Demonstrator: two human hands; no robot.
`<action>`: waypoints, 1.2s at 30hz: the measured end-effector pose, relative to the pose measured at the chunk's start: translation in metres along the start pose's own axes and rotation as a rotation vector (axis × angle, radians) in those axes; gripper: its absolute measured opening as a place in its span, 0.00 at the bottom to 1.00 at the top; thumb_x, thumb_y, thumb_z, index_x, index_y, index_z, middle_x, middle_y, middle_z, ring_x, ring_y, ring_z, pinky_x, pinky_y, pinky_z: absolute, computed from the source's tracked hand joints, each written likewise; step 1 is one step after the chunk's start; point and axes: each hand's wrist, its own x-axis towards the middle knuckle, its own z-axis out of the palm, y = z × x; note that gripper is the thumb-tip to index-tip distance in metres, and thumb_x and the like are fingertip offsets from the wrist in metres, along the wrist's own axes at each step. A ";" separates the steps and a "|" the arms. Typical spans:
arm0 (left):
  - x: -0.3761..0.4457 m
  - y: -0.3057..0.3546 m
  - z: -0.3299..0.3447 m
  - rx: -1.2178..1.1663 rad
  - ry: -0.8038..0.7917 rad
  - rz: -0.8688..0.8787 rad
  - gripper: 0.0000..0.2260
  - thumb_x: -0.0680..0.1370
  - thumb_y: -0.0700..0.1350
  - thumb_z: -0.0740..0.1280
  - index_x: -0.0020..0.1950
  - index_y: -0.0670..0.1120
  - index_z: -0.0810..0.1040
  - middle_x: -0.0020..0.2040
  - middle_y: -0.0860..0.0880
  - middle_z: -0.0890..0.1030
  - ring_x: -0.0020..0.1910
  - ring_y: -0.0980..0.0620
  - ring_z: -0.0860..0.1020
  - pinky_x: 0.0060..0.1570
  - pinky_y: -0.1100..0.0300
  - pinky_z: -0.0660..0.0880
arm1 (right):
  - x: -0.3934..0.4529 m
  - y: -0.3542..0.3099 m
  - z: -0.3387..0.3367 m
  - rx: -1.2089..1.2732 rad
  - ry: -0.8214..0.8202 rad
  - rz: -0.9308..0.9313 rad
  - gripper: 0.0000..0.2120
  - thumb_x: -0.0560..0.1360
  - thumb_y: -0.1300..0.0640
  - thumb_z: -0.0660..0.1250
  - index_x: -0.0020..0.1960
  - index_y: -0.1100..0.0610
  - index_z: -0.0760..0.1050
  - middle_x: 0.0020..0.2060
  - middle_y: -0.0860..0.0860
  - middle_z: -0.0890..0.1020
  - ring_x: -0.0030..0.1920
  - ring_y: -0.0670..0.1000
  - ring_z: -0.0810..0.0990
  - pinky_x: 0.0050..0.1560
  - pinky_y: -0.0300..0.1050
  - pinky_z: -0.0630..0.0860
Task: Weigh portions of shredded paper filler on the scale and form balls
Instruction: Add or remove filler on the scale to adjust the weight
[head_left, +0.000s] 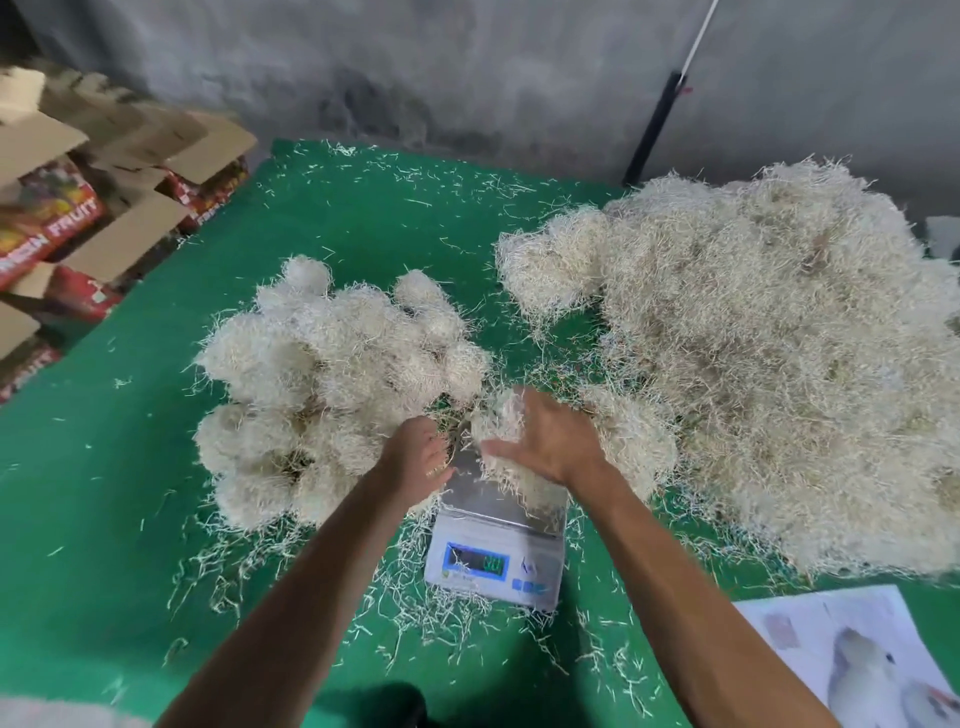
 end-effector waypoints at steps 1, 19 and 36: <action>-0.001 -0.004 -0.002 0.028 0.030 0.021 0.14 0.82 0.39 0.60 0.67 0.43 0.72 0.70 0.40 0.72 0.70 0.43 0.70 0.65 0.45 0.71 | -0.003 0.001 0.006 -0.038 -0.033 -0.020 0.54 0.66 0.16 0.55 0.80 0.51 0.59 0.68 0.57 0.77 0.58 0.57 0.81 0.63 0.60 0.79; -0.020 -0.032 0.009 0.103 0.043 0.014 0.10 0.78 0.36 0.60 0.37 0.43 0.69 0.35 0.47 0.70 0.33 0.53 0.65 0.34 0.59 0.63 | -0.036 0.064 0.015 0.152 0.403 0.121 0.23 0.84 0.48 0.63 0.73 0.60 0.72 0.70 0.60 0.77 0.69 0.59 0.76 0.72 0.58 0.68; -0.023 -0.074 -0.016 0.010 0.136 -0.064 0.07 0.79 0.41 0.64 0.41 0.45 0.76 0.31 0.50 0.75 0.29 0.54 0.70 0.32 0.61 0.67 | -0.023 0.159 0.084 0.036 -0.244 0.455 0.48 0.76 0.30 0.65 0.82 0.61 0.56 0.84 0.58 0.49 0.79 0.71 0.57 0.75 0.69 0.63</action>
